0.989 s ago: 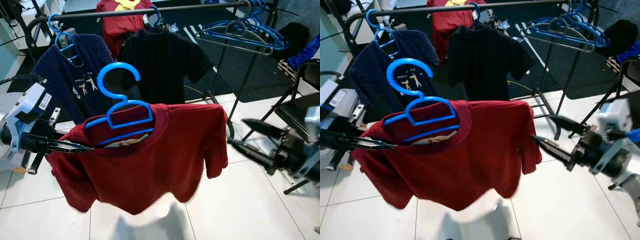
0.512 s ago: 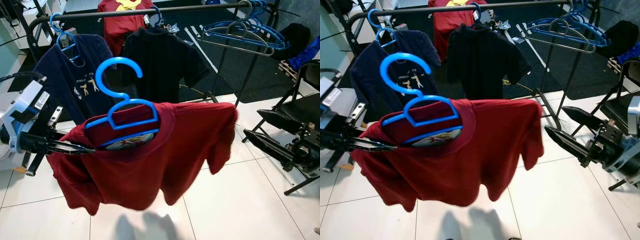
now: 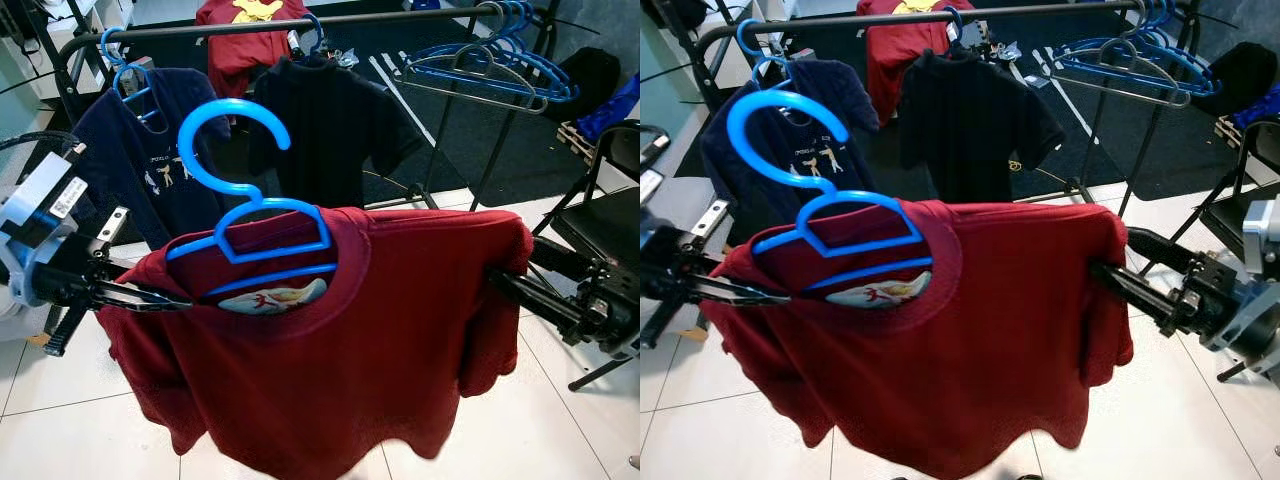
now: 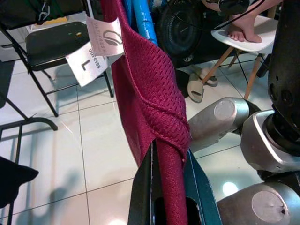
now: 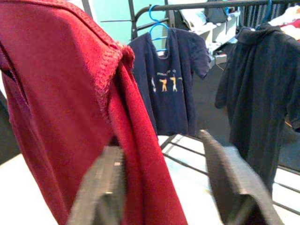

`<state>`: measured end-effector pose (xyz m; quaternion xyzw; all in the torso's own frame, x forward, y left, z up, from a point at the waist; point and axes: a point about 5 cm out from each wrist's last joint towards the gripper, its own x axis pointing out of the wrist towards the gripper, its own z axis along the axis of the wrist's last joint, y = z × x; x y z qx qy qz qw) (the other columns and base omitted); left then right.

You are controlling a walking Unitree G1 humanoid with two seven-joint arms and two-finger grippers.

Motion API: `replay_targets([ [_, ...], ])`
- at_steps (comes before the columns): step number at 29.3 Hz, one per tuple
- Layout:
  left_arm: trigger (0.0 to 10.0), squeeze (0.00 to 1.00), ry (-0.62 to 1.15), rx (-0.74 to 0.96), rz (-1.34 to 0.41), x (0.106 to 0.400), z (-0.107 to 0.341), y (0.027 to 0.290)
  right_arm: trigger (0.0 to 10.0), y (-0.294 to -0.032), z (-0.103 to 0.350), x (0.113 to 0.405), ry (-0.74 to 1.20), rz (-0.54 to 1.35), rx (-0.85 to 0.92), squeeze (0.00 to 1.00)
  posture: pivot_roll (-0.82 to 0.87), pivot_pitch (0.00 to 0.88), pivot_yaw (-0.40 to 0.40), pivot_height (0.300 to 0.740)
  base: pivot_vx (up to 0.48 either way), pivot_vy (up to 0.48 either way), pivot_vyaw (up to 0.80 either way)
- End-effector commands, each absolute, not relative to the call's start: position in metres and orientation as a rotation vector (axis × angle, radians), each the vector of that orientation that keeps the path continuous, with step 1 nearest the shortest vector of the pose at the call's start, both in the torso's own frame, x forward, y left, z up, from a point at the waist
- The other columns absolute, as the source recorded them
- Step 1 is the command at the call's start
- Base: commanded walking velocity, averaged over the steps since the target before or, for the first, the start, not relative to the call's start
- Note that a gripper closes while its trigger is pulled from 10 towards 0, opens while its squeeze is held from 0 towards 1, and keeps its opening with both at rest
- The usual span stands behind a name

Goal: Hang hanger

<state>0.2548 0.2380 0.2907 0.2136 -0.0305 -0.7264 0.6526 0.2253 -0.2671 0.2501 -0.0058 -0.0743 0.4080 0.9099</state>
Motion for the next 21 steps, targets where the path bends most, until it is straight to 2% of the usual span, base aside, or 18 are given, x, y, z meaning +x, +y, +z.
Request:
replay_targets([
  [1, 10.0, 0.00, -0.066, 0.495, -1.650, 0.252, 0.293, 0.242, 0.0, -0.268, 0.248, 0.225, -0.148, 0.836, -0.011, 0.00, -0.04, 0.157, 0.046, 0.740, 0.000, 0.000, 0.00],
  [16, 10.0, 0.00, -0.021, 0.476, -1.576, 0.259, 0.284, 0.257, 0.0, -0.287, 0.266, 0.230, -0.287, 0.708, 0.017, 0.00, -0.04, 0.152, 0.047, 0.740, 0.000, 0.000, 0.00],
  [17, 10.0, 0.00, 0.034, 0.462, -1.539, 0.262, 0.275, 0.265, 0.0, -0.300, 0.280, 0.232, -0.394, 0.613, 0.060, 0.00, -0.04, 0.150, 0.047, 0.740, 0.000, 0.000, 0.00],
  [18, 10.0, 0.00, 0.034, 0.462, -1.539, 0.262, 0.275, 0.265, 0.0, -0.300, 0.280, 0.232, -0.394, 0.613, 0.060, 0.00, -0.04, 0.150, 0.047, 0.740, 0.000, 0.000, 0.00],
  [19, 10.0, 0.00, 0.094, 0.447, -1.495, 0.264, 0.264, 0.275, 0.0, -0.321, 0.296, 0.234, -0.505, 0.467, 0.117, 0.00, -0.04, 0.150, 0.045, 0.740, 0.000, 0.000, 0.00],
  [20, 10.0, 0.00, 0.094, 0.447, -1.495, 0.264, 0.264, 0.275, 0.0, -0.321, 0.296, 0.234, -0.505, 0.467, 0.117, 0.00, -0.04, 0.150, 0.045, 0.740, 0.000, 0.000, 0.00],
  [21, 10.0, 0.00, 0.133, 0.436, -1.468, 0.264, 0.256, 0.282, 0.0, -0.336, 0.306, 0.234, -0.576, 0.370, 0.164, 0.00, -0.04, 0.150, 0.045, 0.740, 0.000, 0.000, 0.00],
])
